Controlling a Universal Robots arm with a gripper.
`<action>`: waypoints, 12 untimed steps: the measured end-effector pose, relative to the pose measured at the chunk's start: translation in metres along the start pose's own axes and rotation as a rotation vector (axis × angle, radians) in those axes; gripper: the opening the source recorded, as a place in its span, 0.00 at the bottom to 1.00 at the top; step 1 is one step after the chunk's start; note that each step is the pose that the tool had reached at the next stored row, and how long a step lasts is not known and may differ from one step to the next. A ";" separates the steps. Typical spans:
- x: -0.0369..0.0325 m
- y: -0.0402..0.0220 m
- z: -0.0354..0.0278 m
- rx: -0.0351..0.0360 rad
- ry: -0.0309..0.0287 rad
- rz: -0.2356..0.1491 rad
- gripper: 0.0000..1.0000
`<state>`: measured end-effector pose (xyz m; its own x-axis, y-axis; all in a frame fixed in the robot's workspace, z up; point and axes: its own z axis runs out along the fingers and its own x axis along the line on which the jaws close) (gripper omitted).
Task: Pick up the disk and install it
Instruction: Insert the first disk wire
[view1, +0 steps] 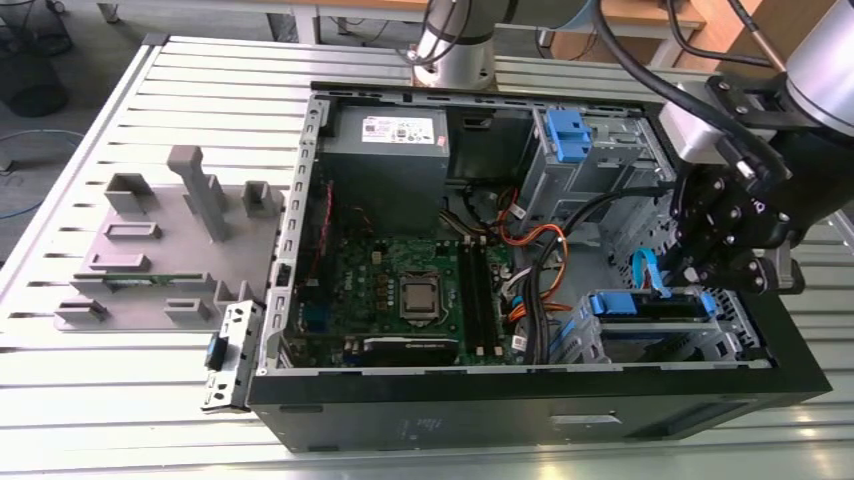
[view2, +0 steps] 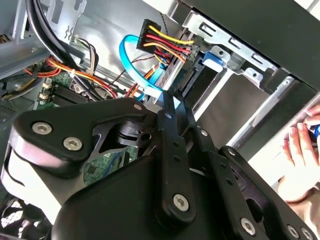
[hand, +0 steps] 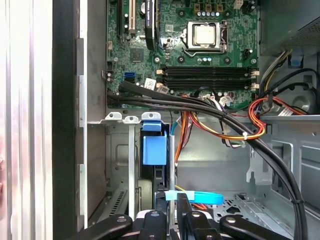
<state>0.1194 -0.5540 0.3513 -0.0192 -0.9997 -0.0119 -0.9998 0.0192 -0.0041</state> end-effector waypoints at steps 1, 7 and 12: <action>0.0000 0.0000 -0.0017 0.0000 0.0000 0.000 0.23; -0.0001 0.0000 -0.0074 0.0000 -0.0003 0.000 0.23; -0.0001 0.0000 -0.0077 0.0000 -0.0001 0.000 0.23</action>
<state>0.1194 -0.5540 0.3590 -0.0192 -0.9997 -0.0120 -0.9998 0.0192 -0.0040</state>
